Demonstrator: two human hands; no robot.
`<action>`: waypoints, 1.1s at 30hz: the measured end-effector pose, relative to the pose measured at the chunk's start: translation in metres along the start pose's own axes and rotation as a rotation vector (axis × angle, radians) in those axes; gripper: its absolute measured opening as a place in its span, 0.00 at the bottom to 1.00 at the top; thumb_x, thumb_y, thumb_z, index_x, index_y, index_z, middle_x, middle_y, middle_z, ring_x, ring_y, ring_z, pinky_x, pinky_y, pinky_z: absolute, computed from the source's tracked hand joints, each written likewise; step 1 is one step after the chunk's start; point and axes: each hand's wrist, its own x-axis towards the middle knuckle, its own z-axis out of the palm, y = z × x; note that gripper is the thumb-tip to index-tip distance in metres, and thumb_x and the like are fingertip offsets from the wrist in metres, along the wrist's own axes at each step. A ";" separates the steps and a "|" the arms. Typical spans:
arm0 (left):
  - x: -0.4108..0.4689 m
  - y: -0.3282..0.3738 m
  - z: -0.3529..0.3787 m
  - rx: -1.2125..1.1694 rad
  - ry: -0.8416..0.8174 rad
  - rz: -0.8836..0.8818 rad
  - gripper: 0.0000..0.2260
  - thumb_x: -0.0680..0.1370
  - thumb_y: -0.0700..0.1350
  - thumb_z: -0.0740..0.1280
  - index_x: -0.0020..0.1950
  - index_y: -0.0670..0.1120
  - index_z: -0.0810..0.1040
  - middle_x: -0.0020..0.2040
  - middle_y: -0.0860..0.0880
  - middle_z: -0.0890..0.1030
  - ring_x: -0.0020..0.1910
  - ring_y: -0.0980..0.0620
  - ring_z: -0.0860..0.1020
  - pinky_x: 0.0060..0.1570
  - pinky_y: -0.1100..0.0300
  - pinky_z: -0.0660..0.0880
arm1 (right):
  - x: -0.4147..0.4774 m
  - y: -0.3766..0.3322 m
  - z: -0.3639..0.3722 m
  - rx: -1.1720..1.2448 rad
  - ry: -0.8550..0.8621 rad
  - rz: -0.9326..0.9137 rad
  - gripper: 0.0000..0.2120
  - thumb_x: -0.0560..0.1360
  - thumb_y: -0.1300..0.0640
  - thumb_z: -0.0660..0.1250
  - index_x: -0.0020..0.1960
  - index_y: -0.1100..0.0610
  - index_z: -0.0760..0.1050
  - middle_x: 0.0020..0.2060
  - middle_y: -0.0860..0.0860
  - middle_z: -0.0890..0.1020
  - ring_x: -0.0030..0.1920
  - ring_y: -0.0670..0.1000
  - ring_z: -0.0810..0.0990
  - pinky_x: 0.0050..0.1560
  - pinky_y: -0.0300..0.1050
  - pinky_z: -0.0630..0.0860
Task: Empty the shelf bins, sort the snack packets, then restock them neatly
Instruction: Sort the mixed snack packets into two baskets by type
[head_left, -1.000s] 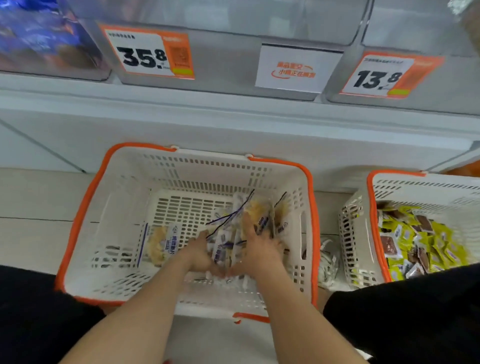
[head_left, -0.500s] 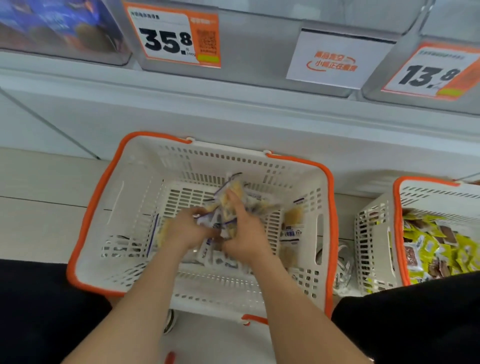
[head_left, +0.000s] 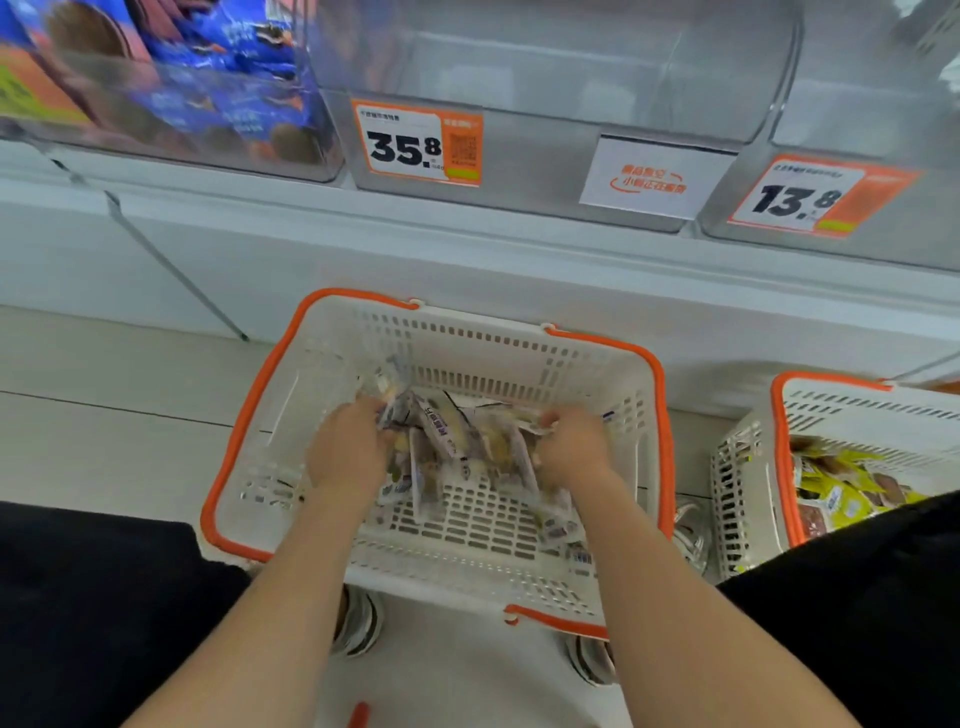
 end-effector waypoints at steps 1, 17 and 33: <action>-0.004 -0.002 0.005 0.007 0.009 -0.013 0.15 0.82 0.43 0.68 0.69 0.50 0.79 0.58 0.45 0.81 0.56 0.41 0.80 0.47 0.50 0.74 | -0.001 0.008 -0.003 0.002 0.081 0.041 0.13 0.78 0.66 0.66 0.61 0.57 0.80 0.56 0.58 0.82 0.57 0.61 0.81 0.59 0.54 0.80; -0.052 0.017 0.059 -0.128 -0.655 0.185 0.30 0.81 0.55 0.70 0.81 0.53 0.63 0.76 0.45 0.63 0.70 0.42 0.73 0.69 0.49 0.72 | -0.027 0.028 0.042 -0.117 -0.592 0.022 0.36 0.74 0.49 0.76 0.78 0.52 0.67 0.65 0.52 0.80 0.60 0.54 0.81 0.58 0.49 0.80; -0.007 0.030 0.102 0.109 -0.630 0.237 0.36 0.68 0.56 0.83 0.67 0.51 0.67 0.61 0.45 0.71 0.57 0.40 0.77 0.53 0.47 0.78 | 0.050 0.047 0.084 -0.488 -0.175 -0.195 0.56 0.74 0.55 0.74 0.81 0.34 0.35 0.79 0.55 0.63 0.74 0.67 0.66 0.63 0.68 0.76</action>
